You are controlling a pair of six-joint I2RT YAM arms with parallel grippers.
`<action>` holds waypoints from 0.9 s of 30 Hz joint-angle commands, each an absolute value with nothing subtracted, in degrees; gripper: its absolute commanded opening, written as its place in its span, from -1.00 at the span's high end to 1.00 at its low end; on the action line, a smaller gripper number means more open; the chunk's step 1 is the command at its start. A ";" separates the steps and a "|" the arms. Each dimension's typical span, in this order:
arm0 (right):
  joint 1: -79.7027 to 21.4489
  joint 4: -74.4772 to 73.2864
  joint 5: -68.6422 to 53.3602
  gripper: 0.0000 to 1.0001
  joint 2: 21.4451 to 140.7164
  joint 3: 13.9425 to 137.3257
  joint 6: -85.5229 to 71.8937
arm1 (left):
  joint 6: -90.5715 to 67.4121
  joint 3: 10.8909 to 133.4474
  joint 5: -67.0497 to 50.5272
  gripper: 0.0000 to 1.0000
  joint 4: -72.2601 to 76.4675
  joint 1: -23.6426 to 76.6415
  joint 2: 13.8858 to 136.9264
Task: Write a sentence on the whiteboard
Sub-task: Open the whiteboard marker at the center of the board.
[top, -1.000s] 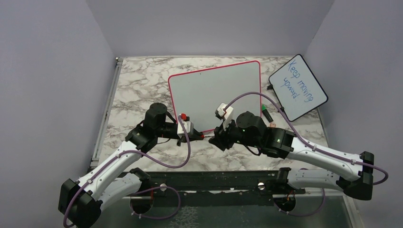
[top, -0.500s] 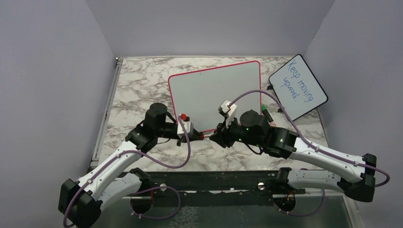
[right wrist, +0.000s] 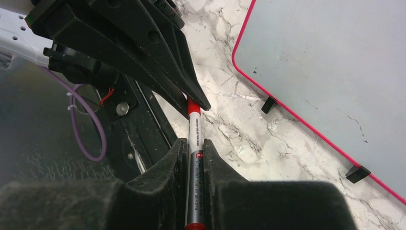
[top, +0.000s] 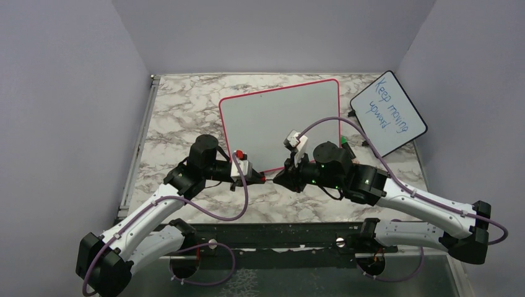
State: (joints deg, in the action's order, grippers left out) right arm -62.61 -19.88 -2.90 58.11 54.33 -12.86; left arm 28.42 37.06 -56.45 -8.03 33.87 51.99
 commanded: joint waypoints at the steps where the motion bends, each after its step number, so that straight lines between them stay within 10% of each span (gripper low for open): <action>1: -62.28 -22.84 -5.59 0.98 57.11 57.43 -11.47 | 28.98 36.32 -55.80 1.00 -7.60 33.84 51.93; 27: -62.09 -28.61 9.97 0.98 42.35 55.59 -9.79 | 28.53 34.80 -47.13 1.00 -6.19 34.04 56.49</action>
